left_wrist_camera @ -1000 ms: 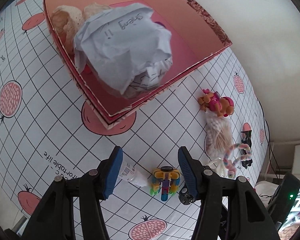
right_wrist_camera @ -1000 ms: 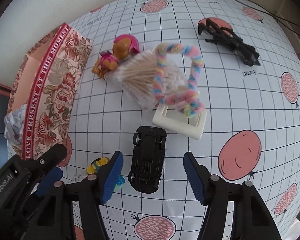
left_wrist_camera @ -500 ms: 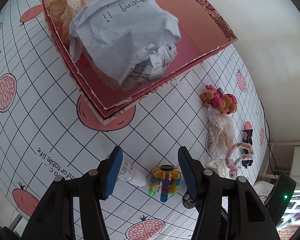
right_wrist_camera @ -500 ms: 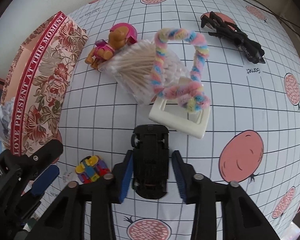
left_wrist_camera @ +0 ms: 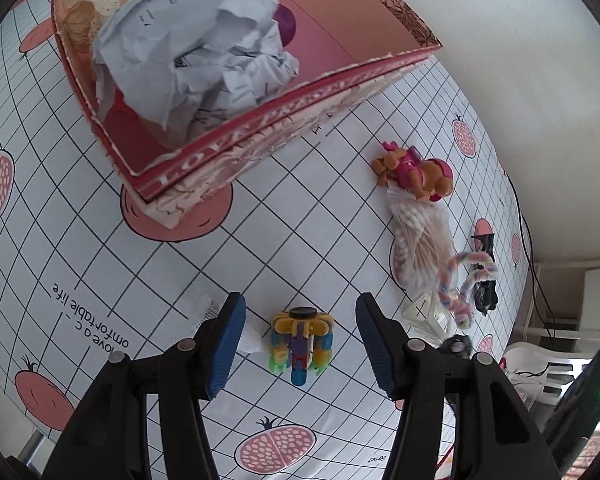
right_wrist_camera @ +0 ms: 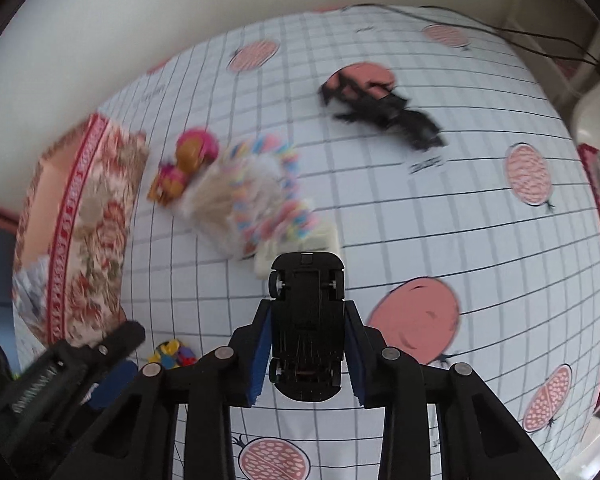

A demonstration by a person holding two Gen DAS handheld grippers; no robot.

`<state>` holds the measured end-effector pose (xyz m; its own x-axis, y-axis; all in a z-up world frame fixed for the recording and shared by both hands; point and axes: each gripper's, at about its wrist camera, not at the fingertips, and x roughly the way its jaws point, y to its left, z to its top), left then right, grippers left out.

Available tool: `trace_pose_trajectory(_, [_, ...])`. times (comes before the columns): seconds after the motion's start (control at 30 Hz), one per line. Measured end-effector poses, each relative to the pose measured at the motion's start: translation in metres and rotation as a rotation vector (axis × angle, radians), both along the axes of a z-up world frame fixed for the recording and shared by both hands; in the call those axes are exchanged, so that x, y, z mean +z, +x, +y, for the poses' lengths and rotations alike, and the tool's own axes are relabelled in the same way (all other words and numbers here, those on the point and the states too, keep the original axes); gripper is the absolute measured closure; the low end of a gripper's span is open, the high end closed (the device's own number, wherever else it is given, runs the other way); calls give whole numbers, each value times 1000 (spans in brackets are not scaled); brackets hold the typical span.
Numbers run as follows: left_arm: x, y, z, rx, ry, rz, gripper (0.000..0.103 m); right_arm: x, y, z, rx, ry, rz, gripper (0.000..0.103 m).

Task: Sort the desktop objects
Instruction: 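Close the left gripper on the colorful block toy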

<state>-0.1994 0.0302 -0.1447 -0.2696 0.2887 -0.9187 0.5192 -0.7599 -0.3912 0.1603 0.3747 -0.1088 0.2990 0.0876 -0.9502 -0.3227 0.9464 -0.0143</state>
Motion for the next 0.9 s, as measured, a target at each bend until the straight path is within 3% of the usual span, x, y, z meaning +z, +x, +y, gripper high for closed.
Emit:
trace_pose_trajectory(0.1, [-2, -4, 8, -24, -2, 1, 44, 9, 5, -3, -12, 19, -14, 67])
trace_pose_trajectory(0.13, [-1, -4, 10, -35, 0, 2, 44, 13, 8, -5, 106, 1, -19, 67])
trace_pose_trajectory(0.27, [-1, -2, 15, -68, 26, 5, 45, 20, 18, -12, 106, 14, -19, 67])
trace_pose_trajectory(0.73, [-1, -5, 27, -109, 0, 10, 45, 10, 19, -16, 147, 22, -13, 67])
trace_pose_trajectory(0.9, [-18, -5, 34, -119, 103, -38, 46, 10, 20, -15, 156, 22, -16, 67])
